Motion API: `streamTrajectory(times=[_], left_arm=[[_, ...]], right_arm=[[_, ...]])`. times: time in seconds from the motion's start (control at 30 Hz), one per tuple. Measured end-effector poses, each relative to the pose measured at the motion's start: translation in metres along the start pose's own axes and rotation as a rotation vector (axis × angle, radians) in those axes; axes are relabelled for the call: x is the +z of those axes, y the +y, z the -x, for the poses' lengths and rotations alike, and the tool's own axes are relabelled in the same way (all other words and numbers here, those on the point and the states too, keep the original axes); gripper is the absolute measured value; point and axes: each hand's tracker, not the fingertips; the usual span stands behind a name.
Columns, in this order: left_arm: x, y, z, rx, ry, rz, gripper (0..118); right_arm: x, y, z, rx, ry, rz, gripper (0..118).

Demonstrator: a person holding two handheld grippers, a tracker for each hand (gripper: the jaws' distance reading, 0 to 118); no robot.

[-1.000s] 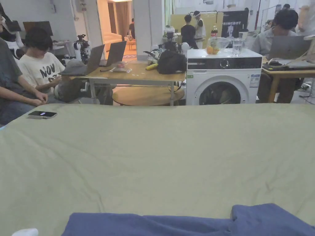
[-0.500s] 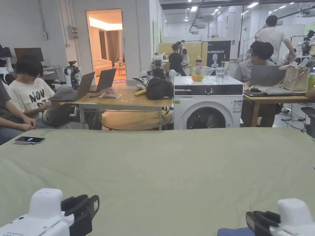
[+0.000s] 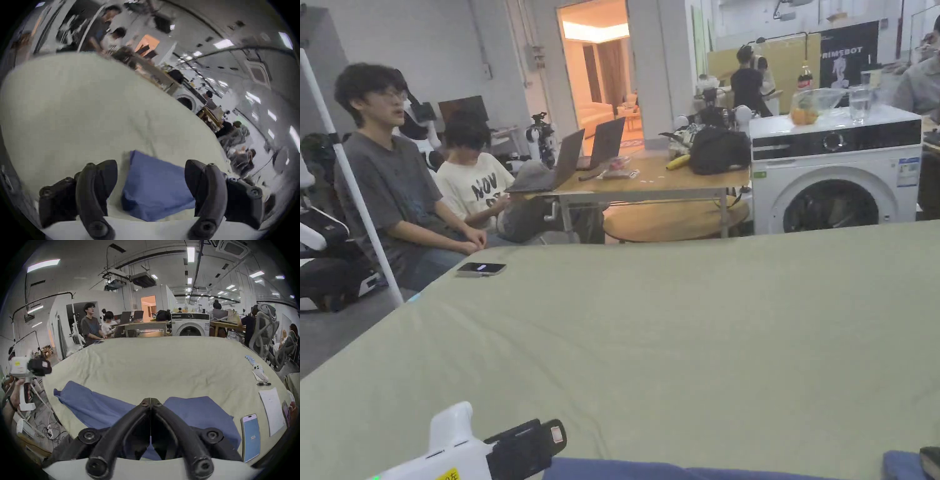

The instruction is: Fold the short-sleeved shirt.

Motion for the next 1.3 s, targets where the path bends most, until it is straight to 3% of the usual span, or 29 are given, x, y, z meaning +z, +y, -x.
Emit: streamTrajectory(times=[0.1, 0.13, 0.2, 0.27, 0.33, 0.47, 0.57, 0.63, 0.7, 0.87, 0.93, 1.07, 1.2, 1.3], left_arm=[[-0.018, -0.019, 0.043, 0.149, -0.006, 0.068, 86], [-0.025, -0.026, 0.055, 0.206, -0.038, 0.09, 75], [-0.041, -0.04, 0.074, 0.339, -0.086, 0.138, 39], [-0.056, -0.054, 0.081, 0.427, -0.101, 0.176, 28], [-0.061, -0.053, 0.076, 0.429, -0.109, 0.095, 6], [-0.082, -0.063, 0.074, 0.558, -0.246, 0.189, 4], [-0.071, -0.059, 0.065, 0.572, -0.136, 0.091, 3], [-0.05, -0.05, 0.057, 0.556, -0.155, 0.017, 3], [-0.027, -0.025, 0.041, 0.434, -0.176, 0.02, 3], [0.022, 0.045, -0.012, 0.032, 0.047, -0.077, 3], [0.021, 0.06, -0.049, -0.091, 0.063, -0.079, 3], [-0.037, 0.053, -0.106, -0.181, -0.08, -0.007, 3], [-0.153, 0.017, -0.129, -0.325, -0.112, 0.247, 4], [-0.206, -0.005, -0.139, -0.306, -0.124, 0.33, 47]], right_arm=[[0.003, -0.005, -0.008, -0.046, 0.001, 0.029, 0], [0.005, -0.006, -0.011, -0.064, 0.001, 0.035, 0], [0.006, -0.01, -0.018, -0.083, -0.005, 0.046, 0], [0.009, -0.013, -0.022, -0.089, -0.018, 0.056, 0], [0.012, -0.016, -0.023, -0.093, -0.03, 0.064, 0], [0.013, -0.018, -0.025, -0.115, -0.029, 0.076, 0], [0.015, -0.019, -0.024, -0.113, -0.029, 0.081, 0], [0.016, -0.018, -0.023, -0.102, -0.028, 0.083, 0], [0.018, -0.017, -0.023, -0.1, -0.024, 0.082, 0], [0.019, -0.02, -0.027, -0.115, -0.014, 0.087, 0], [0.02, -0.02, -0.028, -0.128, -0.008, 0.086, 0], [0.02, -0.018, -0.029, -0.135, -0.007, 0.083, 0], [0.025, -0.017, -0.026, -0.144, -0.014, 0.085, 0], [0.034, -0.021, -0.028, -0.117, -0.046, 0.096, 0]])
